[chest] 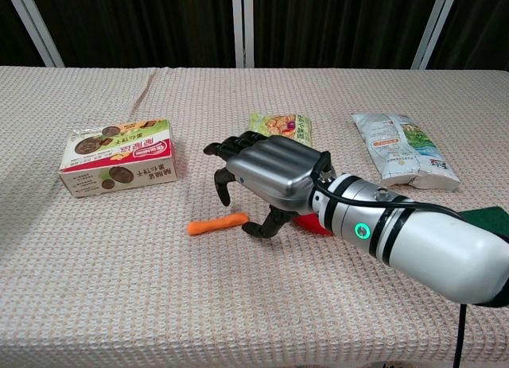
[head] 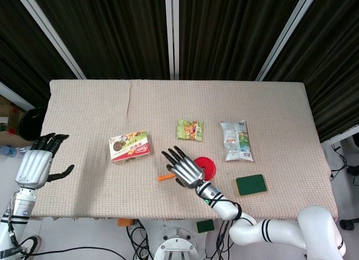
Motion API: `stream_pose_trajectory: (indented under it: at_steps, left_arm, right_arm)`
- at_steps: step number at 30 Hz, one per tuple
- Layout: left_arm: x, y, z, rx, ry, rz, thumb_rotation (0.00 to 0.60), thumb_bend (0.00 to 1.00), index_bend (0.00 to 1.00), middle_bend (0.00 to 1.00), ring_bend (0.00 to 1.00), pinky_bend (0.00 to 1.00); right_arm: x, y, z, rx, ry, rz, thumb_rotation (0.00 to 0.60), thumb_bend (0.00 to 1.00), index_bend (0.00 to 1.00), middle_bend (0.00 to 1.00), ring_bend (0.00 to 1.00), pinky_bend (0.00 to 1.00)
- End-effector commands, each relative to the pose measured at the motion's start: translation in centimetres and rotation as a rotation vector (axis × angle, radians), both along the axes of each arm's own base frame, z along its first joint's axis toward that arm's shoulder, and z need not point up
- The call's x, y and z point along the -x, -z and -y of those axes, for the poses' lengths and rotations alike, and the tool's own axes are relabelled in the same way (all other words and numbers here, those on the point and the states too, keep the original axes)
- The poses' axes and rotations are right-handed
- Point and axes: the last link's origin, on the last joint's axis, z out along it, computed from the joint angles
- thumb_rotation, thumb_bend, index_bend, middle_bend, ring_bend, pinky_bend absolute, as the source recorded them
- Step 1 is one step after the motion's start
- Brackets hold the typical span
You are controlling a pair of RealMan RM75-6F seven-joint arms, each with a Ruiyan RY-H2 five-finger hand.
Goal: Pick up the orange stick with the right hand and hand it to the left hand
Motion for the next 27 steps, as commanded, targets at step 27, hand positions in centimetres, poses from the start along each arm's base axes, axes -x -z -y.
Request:
stream_pose_trajectory:
  at_steps: [27]
  left_arm:
    - [0.7,-0.1,-0.3,0.001,-0.009,0.007,0.473,0.21,0.16,0.16,0.10,0.15]
  right_arm:
    - [-0.2,1.3,0.1,0.007,0.006,-0.011,0.600,0.33,0.52,0.00,0.00,0.00]
